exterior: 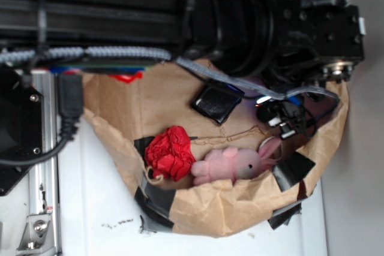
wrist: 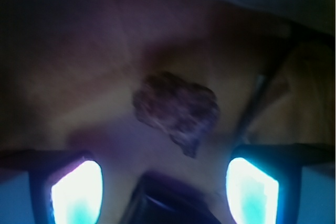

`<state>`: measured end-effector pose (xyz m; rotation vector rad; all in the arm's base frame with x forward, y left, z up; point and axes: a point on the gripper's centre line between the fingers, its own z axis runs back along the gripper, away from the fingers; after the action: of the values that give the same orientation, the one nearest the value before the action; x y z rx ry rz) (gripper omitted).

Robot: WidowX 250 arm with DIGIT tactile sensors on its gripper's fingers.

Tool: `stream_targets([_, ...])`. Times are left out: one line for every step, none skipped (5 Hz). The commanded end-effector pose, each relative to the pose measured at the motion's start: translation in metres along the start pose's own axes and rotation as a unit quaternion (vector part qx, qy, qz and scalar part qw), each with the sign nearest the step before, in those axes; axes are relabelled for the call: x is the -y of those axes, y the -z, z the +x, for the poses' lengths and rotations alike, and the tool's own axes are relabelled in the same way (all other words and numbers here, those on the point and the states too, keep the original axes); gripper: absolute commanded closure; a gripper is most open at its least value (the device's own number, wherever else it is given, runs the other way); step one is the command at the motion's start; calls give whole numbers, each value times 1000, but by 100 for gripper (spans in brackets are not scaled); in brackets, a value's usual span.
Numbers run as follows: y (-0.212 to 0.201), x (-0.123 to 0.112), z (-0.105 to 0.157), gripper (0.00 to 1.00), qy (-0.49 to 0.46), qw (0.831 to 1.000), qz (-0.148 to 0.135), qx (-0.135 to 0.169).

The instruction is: Grab the black box.

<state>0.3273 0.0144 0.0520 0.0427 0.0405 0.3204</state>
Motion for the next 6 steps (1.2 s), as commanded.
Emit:
stream_targets([-33,-16,-15,0,76,995,-43,45])
stream_targets([-35,-21,-19,0,79,995,-51,42])
stream_targets([-37,-28,-27,0,76,993,-53,68])
stream_targets([-29,-31,-30,0,66,993,-53,78])
stream_targets([-26,-34,-35,0,63,992,-59,91])
stream_targets([-19,-34,-38,0,37,992,-67,100])
